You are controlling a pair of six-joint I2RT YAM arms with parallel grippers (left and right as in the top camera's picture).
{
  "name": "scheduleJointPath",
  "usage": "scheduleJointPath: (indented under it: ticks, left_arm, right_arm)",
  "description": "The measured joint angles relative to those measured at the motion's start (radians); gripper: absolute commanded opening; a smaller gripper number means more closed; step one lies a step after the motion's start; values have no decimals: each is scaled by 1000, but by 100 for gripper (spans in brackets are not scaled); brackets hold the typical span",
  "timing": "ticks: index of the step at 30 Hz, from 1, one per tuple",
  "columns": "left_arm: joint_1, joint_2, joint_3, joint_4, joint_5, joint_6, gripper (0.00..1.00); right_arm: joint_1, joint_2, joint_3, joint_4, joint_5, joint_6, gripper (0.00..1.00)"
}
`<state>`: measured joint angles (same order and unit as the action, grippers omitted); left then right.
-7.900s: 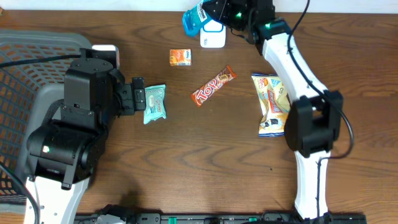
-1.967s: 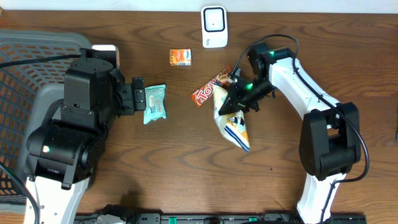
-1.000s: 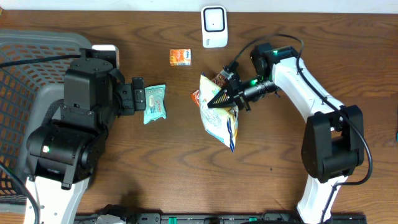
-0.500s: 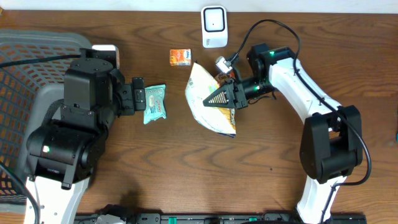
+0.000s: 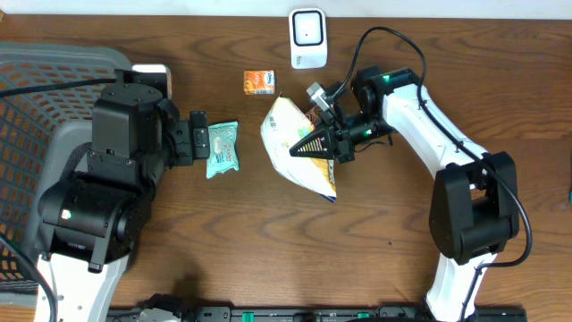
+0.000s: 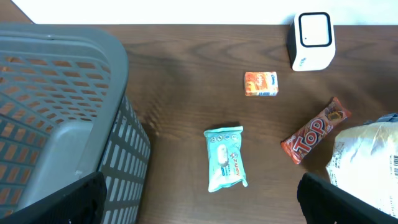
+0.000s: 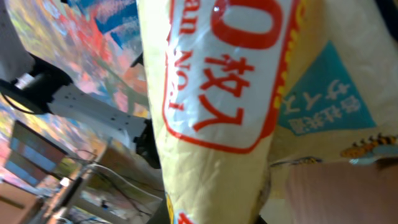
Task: Scan the item barcode
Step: 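Swing the held yellow bag up to the scanner face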
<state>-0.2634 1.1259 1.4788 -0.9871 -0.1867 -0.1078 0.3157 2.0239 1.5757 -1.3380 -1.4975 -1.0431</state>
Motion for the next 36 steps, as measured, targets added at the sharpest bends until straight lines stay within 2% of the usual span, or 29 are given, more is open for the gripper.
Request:
scheduleJointPath:
  ticks: [3,6,10,15,26,36]
  left_arm:
    - [0,0,0,0,0,0,98]
    - [0,0,0,0,0,0,98]
    - [0,0,0,0,0,0,98]
    - [0,0,0,0,0,0,98]
    - [0,0,0,0,0,0,98]
    - [0,0,0,0,0,0,98]
  right_arm:
    - [-15,0,0,-137,3,-73,1]
    - [-49,0,-3,-345,34,-265,1]
    - [-68,-6,-54,-361,61,-399,1]
    - [-51,-7,-170,-361,79,-481,1]
    - [-14,-59,-391,-362,79,-537,1]
    - [-9,-420,-437,-364,117,-488,1]
